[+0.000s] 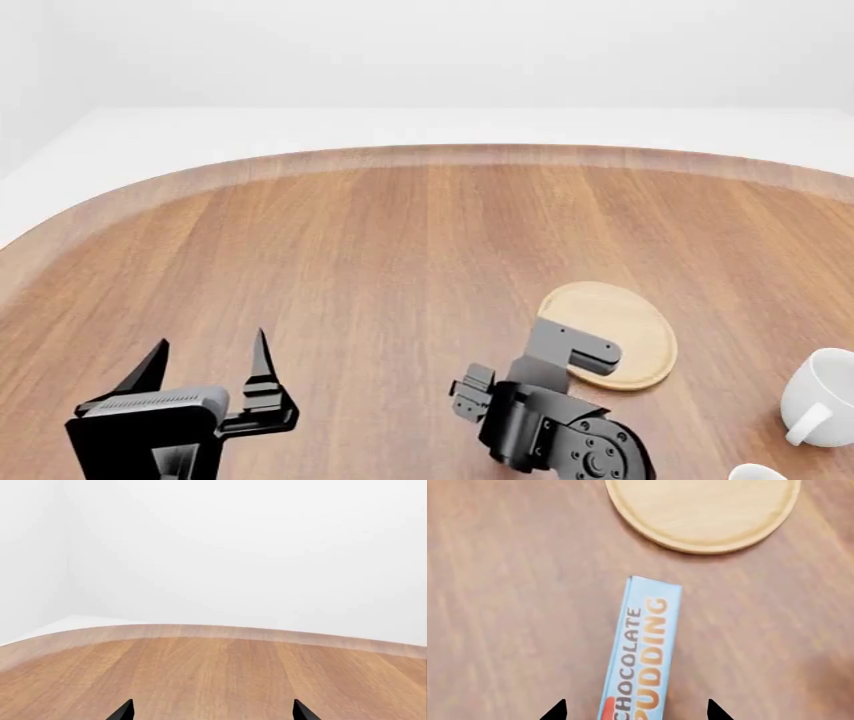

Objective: Put the chocolate pudding to the left of the plate.

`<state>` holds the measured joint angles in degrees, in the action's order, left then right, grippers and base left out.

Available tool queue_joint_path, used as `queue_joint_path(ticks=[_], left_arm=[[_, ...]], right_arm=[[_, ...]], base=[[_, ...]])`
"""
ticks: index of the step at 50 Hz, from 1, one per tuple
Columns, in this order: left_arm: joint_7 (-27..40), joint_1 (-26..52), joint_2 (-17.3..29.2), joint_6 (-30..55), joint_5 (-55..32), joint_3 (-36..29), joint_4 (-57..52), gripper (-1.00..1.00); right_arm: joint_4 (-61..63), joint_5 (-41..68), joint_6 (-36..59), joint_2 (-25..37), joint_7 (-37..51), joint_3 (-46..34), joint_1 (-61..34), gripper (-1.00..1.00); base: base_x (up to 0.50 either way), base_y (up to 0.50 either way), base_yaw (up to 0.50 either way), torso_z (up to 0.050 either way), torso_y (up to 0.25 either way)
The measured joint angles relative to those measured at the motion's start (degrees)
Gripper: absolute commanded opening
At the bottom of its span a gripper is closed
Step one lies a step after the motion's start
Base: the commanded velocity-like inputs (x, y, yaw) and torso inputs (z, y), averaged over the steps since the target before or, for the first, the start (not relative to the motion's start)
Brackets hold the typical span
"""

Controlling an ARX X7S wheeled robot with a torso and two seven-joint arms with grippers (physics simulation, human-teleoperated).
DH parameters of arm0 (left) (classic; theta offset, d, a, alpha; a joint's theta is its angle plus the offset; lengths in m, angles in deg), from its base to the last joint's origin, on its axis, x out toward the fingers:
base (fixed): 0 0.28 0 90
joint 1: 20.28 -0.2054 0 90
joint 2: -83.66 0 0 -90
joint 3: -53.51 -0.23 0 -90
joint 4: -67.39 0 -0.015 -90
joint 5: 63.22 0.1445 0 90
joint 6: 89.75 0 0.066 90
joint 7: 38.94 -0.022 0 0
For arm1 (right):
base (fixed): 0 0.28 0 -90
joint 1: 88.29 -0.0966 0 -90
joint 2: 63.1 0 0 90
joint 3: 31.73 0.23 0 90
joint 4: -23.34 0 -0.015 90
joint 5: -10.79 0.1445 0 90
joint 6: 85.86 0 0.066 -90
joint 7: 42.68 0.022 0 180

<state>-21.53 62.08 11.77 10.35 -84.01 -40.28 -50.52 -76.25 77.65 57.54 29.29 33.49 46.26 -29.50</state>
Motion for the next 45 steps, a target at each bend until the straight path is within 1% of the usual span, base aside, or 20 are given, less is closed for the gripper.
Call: queue_joint_path(ticks=[45], left_arm=[[0.3,-0.61,0.83,-1.13,-1.23,0.09,0.26,1.0]], right_arm=[[-10.37,1.31,-6.62,0.36,-4.38,-4.43,-2.09,1.0]], base=[[0.0,0.0,0.0,0.0,0.0]])
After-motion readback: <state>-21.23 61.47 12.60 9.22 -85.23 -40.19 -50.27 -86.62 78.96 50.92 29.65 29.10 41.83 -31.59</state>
